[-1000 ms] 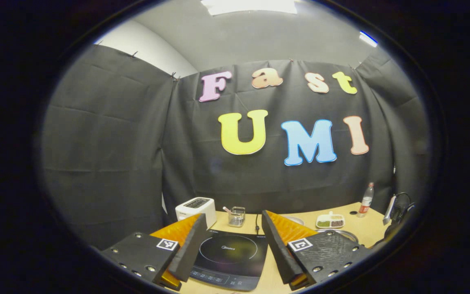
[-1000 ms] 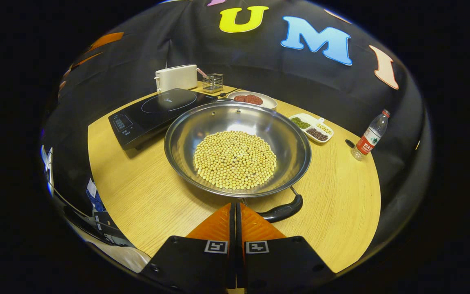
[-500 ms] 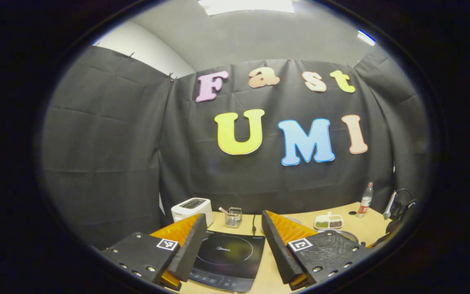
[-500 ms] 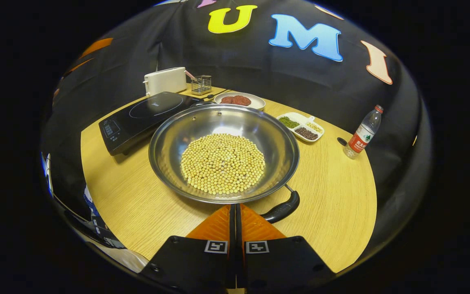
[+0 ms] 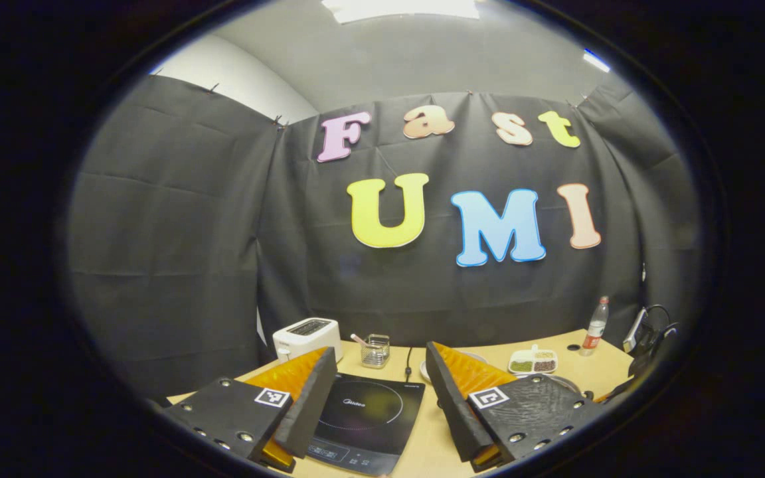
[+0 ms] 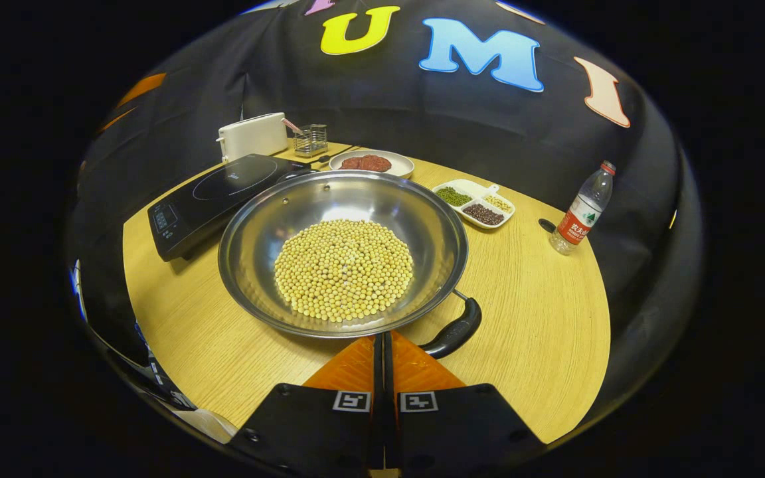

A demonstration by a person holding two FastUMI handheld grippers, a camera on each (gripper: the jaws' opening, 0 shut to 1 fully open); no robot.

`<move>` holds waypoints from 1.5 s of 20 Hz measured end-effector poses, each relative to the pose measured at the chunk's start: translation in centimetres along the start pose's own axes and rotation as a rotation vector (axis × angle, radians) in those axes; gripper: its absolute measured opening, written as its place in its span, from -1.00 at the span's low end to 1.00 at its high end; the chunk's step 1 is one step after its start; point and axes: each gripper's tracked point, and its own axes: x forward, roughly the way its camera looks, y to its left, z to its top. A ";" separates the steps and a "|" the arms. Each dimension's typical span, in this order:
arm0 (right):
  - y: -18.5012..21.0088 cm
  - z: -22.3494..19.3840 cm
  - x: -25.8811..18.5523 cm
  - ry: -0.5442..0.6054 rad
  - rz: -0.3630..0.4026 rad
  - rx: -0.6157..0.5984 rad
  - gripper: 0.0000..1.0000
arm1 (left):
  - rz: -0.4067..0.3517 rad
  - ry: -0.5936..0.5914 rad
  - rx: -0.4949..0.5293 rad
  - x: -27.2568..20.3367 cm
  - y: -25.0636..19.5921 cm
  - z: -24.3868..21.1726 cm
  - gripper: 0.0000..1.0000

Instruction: First push the handle of the pot to place it horizontally, then grasp the pot with both hands and set it on the induction cooktop.

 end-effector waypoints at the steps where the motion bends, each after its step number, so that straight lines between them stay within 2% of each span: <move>1: -0.3 0.1 0.1 -0.001 -0.002 0.004 -0.96 | 0.000 0.001 0.000 0.1 -0.3 -0.1 0.64; 2: -0.6 0.2 0.2 -0.003 -0.004 0.007 -0.96 | 0.002 0.003 0.002 0.2 -0.6 -0.2 0.59; 3: -0.9 0.2 0.3 -0.004 -0.005 0.009 -0.96 | 0.002 0.004 0.004 0.3 -0.9 -0.2 0.64; 4: -1.2 0.3 0.5 -0.005 -0.004 0.014 -1.00 | 0.004 0.006 0.006 0.4 -1.2 -0.2 0.64; 13: -3.6 1.4 1.3 -0.055 -0.013 0.076 -0.96 | 0.006 0.031 0.011 0.8 -4.2 -1.4 0.64; 19: -4.6 2.3 1.2 -0.088 -0.051 0.109 -0.96 | -0.040 0.058 0.018 2.1 -6.1 -3.0 0.59; 21: -5.3 3.1 0.5 -0.118 -0.088 0.122 -0.96 | -0.060 0.068 0.019 2.8 -6.3 -3.5 0.59; 25: -6.0 5.4 -1.2 -0.195 -0.141 0.211 -0.93 | -0.116 0.087 0.022 4.8 -6.3 -4.6 0.59; 26: -6.0 6.0 -1.7 -0.211 -0.150 0.239 -0.71 | -0.131 0.094 0.023 5.2 -6.3 -5.1 0.65; 28: -6.5 6.7 -2.2 -0.232 -0.193 0.277 0.34 | -0.171 0.110 0.015 6.5 -6.5 -5.9 0.60; 30: -7.0 7.3 -2.6 -0.248 -0.247 0.299 0.96 | -0.213 0.124 0.007 7.6 -6.8 -6.6 0.60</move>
